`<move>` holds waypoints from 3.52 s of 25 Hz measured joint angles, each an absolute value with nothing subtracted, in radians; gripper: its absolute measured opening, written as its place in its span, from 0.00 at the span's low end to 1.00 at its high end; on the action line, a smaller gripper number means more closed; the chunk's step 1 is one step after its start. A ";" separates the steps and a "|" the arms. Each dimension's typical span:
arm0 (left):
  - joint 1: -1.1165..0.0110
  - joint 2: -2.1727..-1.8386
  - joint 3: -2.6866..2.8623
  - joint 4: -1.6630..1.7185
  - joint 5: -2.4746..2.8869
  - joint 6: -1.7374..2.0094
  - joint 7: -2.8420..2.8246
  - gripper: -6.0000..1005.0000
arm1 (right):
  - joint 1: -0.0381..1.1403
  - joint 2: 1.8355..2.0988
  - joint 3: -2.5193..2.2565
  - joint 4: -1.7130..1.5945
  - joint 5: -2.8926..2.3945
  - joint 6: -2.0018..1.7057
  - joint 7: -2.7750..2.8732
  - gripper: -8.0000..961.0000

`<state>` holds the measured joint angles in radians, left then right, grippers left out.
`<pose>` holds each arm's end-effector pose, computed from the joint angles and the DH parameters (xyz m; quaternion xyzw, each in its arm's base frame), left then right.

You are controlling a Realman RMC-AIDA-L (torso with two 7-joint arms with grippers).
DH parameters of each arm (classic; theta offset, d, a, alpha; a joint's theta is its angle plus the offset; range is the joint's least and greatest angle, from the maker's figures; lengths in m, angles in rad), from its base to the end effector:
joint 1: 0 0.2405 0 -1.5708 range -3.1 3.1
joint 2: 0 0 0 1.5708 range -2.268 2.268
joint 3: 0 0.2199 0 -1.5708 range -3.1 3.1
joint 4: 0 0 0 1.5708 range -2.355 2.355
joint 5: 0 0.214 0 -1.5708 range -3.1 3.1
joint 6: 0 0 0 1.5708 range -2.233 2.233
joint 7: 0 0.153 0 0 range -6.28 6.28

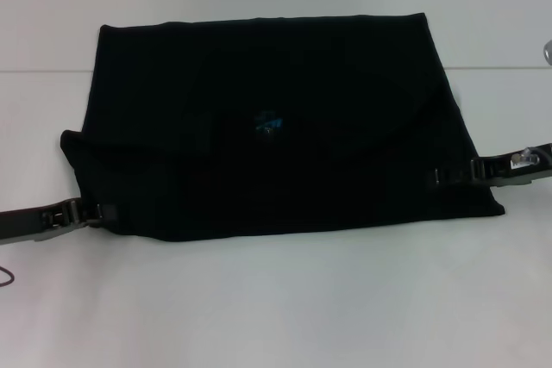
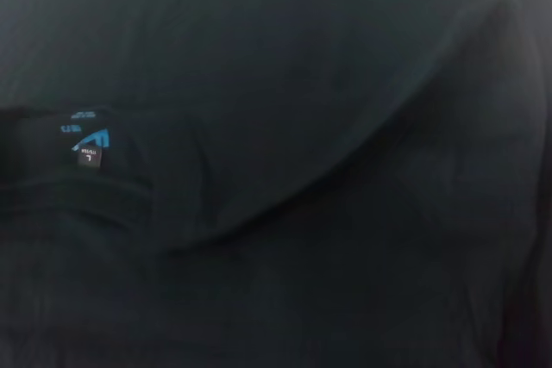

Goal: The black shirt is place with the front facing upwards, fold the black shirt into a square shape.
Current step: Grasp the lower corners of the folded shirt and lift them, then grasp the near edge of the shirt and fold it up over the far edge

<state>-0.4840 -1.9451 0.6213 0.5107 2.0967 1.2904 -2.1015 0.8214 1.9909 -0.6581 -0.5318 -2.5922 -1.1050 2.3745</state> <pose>-0.3226 0.3265 0.0423 -0.7386 -0.6123 -0.2086 0.1898 0.2618 0.4028 0.0184 -0.7938 0.5594 0.0230 0.2377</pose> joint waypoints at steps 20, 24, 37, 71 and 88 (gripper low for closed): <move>-0.485 -1.945 0.618 0.511 2.094 1.294 -2.097 0.04 | 0.813 1.994 -0.658 -0.528 -2.594 -1.091 2.326 0.96; -0.485 -1.945 0.617 0.511 2.093 1.296 -2.097 0.04 | 0.812 1.994 -0.658 -0.528 -2.598 -1.091 2.326 0.88; -0.482 -1.944 0.608 0.511 2.090 1.307 -2.097 0.04 | 0.804 1.993 -0.658 -0.530 -2.593 -1.095 2.344 0.38; -0.401 -1.882 0.613 0.529 2.404 1.991 -2.153 0.04 | 0.555 1.957 -0.654 -0.645 -2.680 -1.814 2.121 0.08; -0.589 -1.864 0.295 0.523 2.398 1.741 -2.222 0.04 | 0.681 1.860 -0.434 -0.508 -2.469 -1.664 2.239 0.11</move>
